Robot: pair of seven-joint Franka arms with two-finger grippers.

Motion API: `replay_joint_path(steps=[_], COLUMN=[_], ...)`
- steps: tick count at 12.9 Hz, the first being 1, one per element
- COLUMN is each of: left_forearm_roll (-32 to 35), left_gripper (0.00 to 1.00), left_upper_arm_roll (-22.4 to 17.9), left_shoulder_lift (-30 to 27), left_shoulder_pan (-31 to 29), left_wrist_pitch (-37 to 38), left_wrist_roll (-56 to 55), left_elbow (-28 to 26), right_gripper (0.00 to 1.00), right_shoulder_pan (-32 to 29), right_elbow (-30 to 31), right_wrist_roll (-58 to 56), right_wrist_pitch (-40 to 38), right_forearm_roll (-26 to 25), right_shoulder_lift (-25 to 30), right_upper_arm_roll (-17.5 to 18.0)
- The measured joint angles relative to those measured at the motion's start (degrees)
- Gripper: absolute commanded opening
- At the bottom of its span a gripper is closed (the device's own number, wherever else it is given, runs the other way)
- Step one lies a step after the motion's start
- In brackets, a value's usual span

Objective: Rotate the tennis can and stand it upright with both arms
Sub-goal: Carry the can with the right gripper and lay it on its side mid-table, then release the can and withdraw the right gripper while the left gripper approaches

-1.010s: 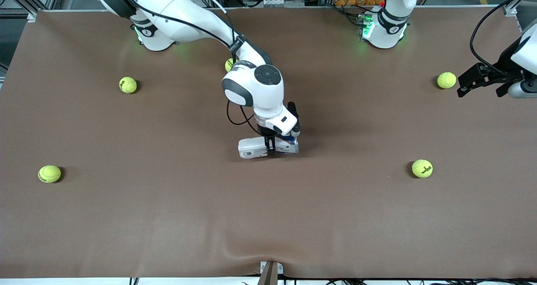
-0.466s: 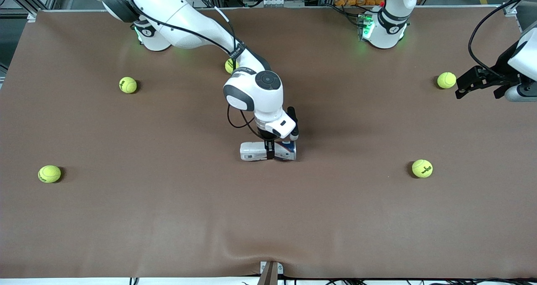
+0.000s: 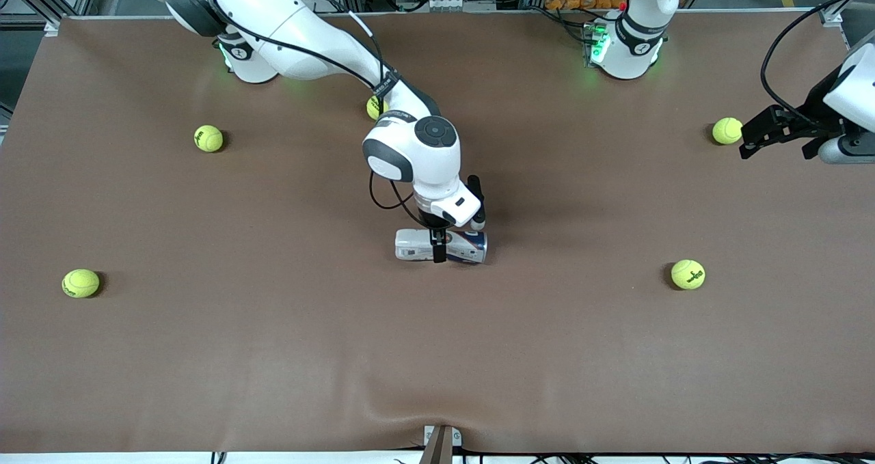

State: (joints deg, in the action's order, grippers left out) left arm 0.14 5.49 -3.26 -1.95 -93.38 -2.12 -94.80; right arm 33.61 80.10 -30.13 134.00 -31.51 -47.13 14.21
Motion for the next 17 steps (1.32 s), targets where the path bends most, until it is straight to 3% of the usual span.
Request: replay_joint_path(steps=[2,6,8,12,14,17], left_forearm_roll=[-0.41,-8.43,-12.23,-23.83,-29.78,-33.4], left_gripper=[1.0,1.0,1.0,1.0,1.0,1.0], left_upper_arm_roll=[0.28,-0.13,-0.2,-0.31,-0.38,-0.11], left_shoulder_lift=[0.05,1.9,3.41,10.77,15.73,20.65], left_shoulder_pan=[0.38,-0.53,-1.12,-4.23,-5.82,-5.93], left_wrist_pitch=[0.23,0.28,0.31,0.32,0.34,0.53], left_wrist_roll=[0.09,0.24,2.06,10.76,18.16,22.26], left_elbow=[-0.01,0.45,0.54,0.38,0.31,0.43], right_gripper=[1.0,1.0,1.0,1.0,1.0,1.0], right_shoulder_pan=[-0.48,-0.53,-1.11,-8.66,-12.26,-15.37], right_elbow=[-0.12,-0.69,-0.84,-1.07,-1.13,-1.12], right_wrist_roll=[4.06,15.45,17.99,18.36,18.76,22.35], right_wrist_pitch=[-0.01,-4.16,-5.51,-10.19,-12.79,-15.35], right_forearm_roll=[0.0,0.52,3.6,11.67,12.85,13.12], right_shoulder_lift=[0.34,2.67,4.42,8.9,11.29,13.53], right_upper_arm_roll=[-0.02,0.52,0.4,0.23,0.23,0.26])
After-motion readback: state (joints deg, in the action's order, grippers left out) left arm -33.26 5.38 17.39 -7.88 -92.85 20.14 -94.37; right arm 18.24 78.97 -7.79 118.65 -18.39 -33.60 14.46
